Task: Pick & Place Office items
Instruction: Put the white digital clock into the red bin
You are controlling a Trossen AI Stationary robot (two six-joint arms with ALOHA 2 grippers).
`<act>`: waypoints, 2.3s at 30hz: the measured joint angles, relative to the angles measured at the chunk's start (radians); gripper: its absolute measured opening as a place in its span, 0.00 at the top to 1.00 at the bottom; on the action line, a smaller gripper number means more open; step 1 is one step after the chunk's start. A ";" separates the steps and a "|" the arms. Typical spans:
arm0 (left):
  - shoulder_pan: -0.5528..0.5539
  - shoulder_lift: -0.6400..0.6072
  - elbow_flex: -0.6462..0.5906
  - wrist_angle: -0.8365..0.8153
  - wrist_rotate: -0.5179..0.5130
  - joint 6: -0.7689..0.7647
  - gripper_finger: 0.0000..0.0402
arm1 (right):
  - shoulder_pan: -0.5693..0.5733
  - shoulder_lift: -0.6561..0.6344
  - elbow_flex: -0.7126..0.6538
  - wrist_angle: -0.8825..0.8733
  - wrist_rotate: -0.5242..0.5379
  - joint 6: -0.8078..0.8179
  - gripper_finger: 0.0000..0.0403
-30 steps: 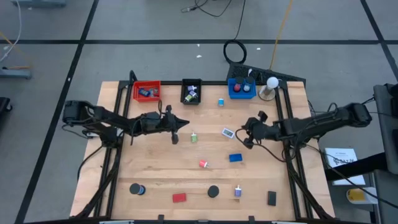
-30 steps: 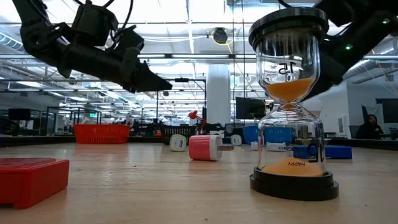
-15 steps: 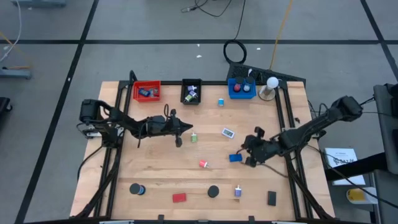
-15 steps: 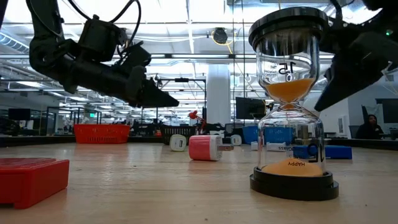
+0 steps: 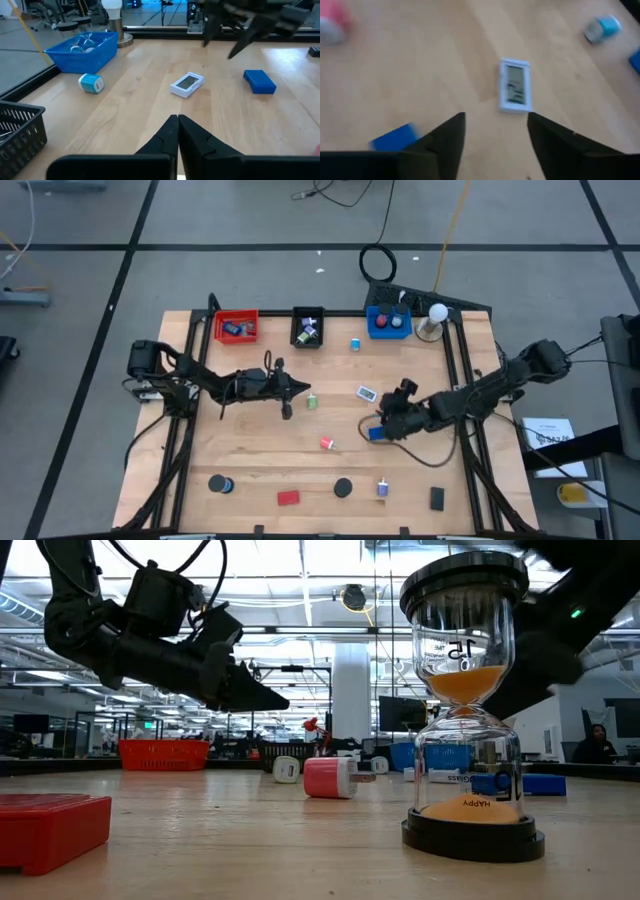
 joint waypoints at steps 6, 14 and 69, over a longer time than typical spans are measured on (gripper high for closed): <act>0.000 0.000 0.000 -0.003 -0.004 -0.008 0.97 | -0.141 0.000 -0.135 0.304 -0.072 -0.076 0.29; 0.000 0.000 0.000 -0.007 -0.011 -0.034 0.92 | -0.215 0.000 -0.259 0.531 -0.143 -0.168 0.30; 0.019 0.198 0.242 0.122 0.314 -0.613 0.33 | -0.079 0.225 -0.113 1.108 0.100 -1.032 0.62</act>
